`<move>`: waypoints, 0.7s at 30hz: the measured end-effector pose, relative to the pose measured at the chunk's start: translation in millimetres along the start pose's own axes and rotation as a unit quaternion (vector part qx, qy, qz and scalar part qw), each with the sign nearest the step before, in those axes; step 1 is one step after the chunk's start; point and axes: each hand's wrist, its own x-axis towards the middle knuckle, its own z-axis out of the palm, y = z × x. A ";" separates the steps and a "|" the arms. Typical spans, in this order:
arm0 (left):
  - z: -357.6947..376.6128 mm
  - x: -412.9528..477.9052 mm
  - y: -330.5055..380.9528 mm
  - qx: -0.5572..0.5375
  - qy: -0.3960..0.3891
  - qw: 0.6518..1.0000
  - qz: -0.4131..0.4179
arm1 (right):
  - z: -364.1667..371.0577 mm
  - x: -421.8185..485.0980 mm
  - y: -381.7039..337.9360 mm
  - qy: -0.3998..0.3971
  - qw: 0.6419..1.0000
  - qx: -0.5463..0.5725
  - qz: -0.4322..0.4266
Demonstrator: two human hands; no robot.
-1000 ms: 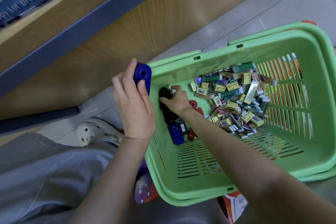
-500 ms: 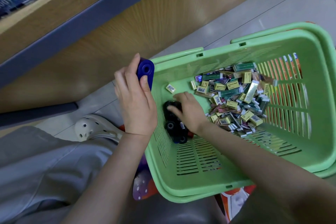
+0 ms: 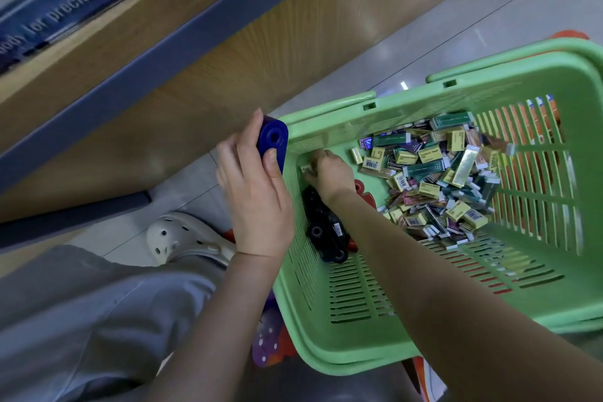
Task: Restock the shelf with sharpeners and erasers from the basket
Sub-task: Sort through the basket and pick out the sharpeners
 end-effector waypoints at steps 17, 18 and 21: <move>-0.6 0.6 3.3 0.001 -0.009 1.000 -0.002 | -140.4 -61.2 112.9 0.125 0.989 -0.064 -0.042; -0.5 0.6 3.4 0.002 -0.008 1.000 -0.001 | -142.4 -62.0 119.5 0.146 0.982 -0.121 -0.022; -0.5 1.1 4.6 0.007 -0.011 1.000 -0.008 | -121.3 -61.4 119.0 0.125 0.949 -0.266 -0.117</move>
